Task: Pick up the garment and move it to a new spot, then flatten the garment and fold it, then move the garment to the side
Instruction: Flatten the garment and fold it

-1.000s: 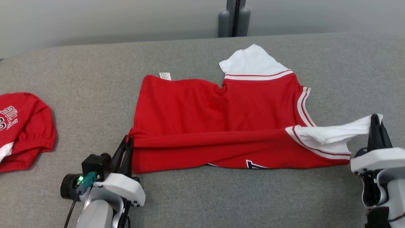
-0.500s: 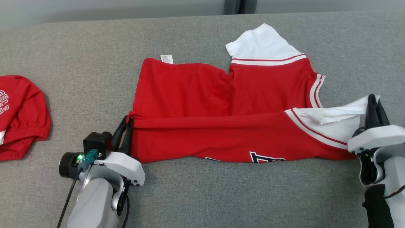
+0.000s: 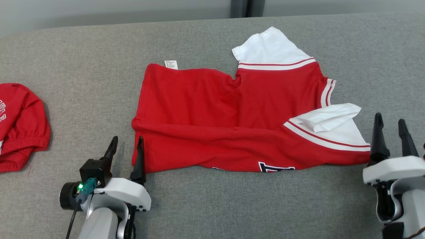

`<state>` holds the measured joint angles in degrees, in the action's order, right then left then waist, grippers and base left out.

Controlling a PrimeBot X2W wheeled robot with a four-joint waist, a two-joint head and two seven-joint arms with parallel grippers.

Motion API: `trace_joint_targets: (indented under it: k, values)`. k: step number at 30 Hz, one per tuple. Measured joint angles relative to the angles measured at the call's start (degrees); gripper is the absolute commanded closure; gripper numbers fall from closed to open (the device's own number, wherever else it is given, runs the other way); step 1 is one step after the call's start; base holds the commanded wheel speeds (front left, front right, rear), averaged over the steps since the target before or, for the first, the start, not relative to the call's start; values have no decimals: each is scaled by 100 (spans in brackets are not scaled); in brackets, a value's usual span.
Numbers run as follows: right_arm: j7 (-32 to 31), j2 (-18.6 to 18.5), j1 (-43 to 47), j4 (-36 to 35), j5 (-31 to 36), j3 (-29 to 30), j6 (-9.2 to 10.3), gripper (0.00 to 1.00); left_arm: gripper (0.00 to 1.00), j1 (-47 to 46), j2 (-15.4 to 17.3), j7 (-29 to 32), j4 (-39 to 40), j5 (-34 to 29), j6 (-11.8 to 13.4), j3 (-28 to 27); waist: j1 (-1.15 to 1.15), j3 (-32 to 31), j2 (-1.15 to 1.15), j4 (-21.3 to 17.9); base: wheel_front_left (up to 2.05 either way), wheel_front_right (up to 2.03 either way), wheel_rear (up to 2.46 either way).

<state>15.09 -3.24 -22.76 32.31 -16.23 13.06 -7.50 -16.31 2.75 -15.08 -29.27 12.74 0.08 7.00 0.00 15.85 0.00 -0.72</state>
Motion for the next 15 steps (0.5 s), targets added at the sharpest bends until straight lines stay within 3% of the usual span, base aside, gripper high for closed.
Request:
trace_joint_targets:
  k: [7,15]
  values:
    - [0,-54,688,-64,-181,-416,0,0,0,375,0,0,90,83,51,70,0,-67,0,-54,0,0,0]
    - [0,-118,881,172,-335,-839,0,0,0,424,-1,-1,87,92,49,124,0,-97,0,-26,0,0,0]
